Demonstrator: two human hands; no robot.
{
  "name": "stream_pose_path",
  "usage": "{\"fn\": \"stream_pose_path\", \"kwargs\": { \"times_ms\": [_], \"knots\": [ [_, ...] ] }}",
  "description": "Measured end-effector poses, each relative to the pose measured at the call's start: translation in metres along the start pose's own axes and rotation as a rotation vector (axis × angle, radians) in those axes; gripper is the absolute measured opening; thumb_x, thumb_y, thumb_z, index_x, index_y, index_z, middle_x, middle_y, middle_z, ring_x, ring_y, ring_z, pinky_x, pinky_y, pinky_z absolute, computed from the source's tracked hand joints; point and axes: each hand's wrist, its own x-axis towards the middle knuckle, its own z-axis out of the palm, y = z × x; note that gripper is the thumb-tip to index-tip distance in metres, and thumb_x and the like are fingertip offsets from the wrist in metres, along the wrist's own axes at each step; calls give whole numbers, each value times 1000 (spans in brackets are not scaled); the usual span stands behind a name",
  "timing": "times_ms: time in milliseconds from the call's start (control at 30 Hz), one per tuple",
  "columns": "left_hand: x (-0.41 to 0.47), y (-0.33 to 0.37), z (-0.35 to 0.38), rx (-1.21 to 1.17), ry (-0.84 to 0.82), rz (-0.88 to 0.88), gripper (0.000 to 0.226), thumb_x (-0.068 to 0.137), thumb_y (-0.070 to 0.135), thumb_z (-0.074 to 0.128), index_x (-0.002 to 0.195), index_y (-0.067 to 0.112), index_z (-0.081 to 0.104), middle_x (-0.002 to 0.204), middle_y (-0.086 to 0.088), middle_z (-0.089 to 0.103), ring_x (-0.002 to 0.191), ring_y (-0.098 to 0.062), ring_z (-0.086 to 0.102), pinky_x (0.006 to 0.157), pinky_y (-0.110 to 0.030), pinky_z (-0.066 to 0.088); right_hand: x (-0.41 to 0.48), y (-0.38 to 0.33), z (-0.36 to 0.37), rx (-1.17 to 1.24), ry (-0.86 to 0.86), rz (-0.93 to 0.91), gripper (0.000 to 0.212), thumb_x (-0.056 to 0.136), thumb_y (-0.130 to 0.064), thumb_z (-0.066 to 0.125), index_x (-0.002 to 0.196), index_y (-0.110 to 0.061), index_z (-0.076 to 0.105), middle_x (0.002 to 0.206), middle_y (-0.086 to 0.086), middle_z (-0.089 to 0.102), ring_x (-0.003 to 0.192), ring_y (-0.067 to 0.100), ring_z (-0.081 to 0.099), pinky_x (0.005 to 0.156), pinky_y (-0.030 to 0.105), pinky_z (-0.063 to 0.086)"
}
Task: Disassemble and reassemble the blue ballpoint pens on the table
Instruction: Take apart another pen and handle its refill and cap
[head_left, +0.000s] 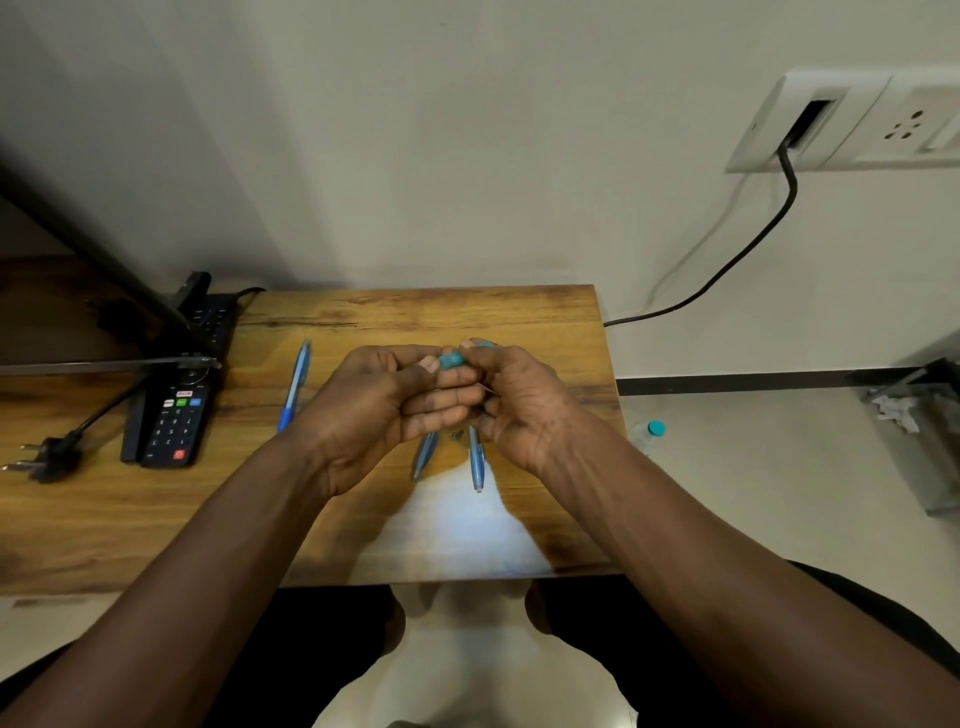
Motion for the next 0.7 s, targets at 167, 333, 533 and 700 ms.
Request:
{"fn": "stream_pose_path", "kwargs": {
  "times_ms": [167,333,533,700],
  "knots": [
    [1,4,7,-21,-33,22,31,110,13,43,129,2,65,119,-19,76,112,-31,75,92,-37,62,1,-7,-3,36,-24,1,25,95,-14,66,117,-2,72,90,7,73,71,14,70,65,28,58],
    [3,7,13,3,-54,45,34,111,16,39,132,6,64,121,-19,75,113,-32,74,95,-40,60,4,-11,-2,104,-22,-14,30,96,-12,65,123,1,66,89,10,69,65,15,67,62,29,56],
    [4,11,21,24,1,74,32,112,16,38,126,6,66,115,-19,77,107,-31,76,88,-36,63,1,-14,-2,145,-38,11,19,96,-8,61,115,-7,64,75,4,63,52,10,58,54,27,49],
    [5,12,24,-11,12,70,33,112,16,38,125,2,66,114,-23,77,106,-34,76,88,-38,63,-1,-15,-2,199,-29,37,22,95,-9,63,117,-8,62,77,4,61,49,9,55,52,26,45]
  ]
}}
